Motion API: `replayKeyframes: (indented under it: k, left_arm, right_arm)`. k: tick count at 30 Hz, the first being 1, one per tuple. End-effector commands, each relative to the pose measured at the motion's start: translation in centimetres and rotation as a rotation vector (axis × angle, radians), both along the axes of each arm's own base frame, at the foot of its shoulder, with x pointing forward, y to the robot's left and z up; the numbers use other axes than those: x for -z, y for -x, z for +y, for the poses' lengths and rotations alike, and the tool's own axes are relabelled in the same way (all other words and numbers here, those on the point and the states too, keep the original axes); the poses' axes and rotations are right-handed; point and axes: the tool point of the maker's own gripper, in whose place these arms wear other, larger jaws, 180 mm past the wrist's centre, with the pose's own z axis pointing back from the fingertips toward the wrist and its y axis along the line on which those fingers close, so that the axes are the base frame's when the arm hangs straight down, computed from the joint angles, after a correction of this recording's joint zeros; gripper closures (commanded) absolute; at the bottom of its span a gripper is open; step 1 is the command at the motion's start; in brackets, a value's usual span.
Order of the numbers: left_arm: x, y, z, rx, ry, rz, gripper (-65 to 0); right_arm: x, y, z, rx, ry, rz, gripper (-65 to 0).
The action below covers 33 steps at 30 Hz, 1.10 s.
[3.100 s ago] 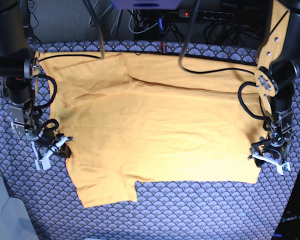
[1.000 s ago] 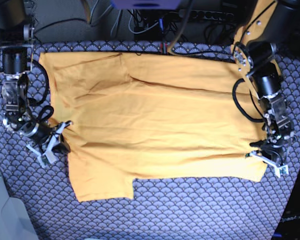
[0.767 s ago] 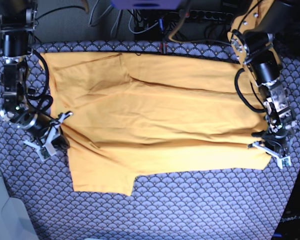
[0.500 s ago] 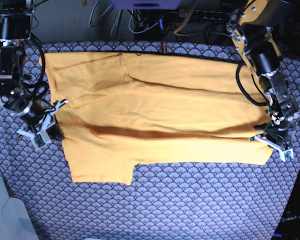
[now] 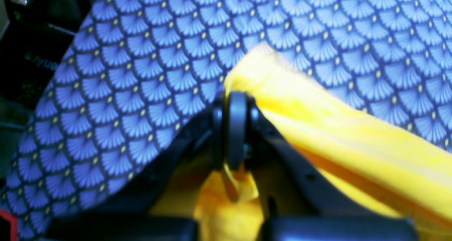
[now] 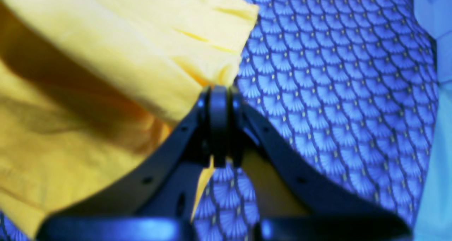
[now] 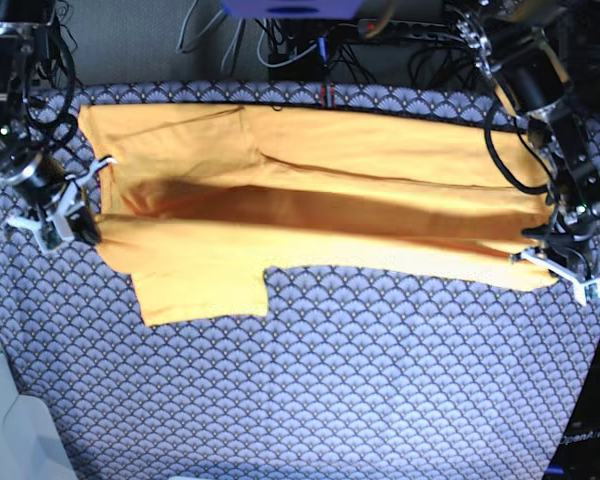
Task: Fold the T-shirt properly
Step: 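Fold the held edge over the shirt toward the collar with both grippers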
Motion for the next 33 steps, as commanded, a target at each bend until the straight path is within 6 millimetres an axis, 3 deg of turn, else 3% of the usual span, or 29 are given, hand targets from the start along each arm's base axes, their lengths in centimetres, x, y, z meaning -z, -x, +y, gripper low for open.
replayKeyframes:
  k: [1, 17, 20, 25, 33]
  left_arm:
    - [-2.0, -0.4, 0.8, -0.005, -0.032, -0.058, 0.0]
    - [1.7, 5.7, 0.6, -0.003, -0.001, 0.034, 0.0]
    - [1.0, 7.0, 1.6, -0.036, -0.020, 0.023, 0.0]
    - [-1.5, 8.3, 1.5, -0.043, -0.067, -0.028, 0.0]
    - [-0.9, 9.1, 1.1, -0.042, -0.063, -0.013, 0.0]
  right_arm:
    - [-1.3, -0.2, -0.4, -0.003, 0.005, -0.040, 0.0]
    - [0.6, 3.8, -2.6, 0.165, -0.050, 0.002, 0.0]
    - [0.8, 4.1, -2.7, 0.170, -0.049, 0.010, 0.0]
    - [0.7, 4.0, -2.7, 0.170, -0.050, 0.006, 0.0]
    - [0.7, 4.0, -2.7, 0.170, -0.050, 0.008, 0.0]
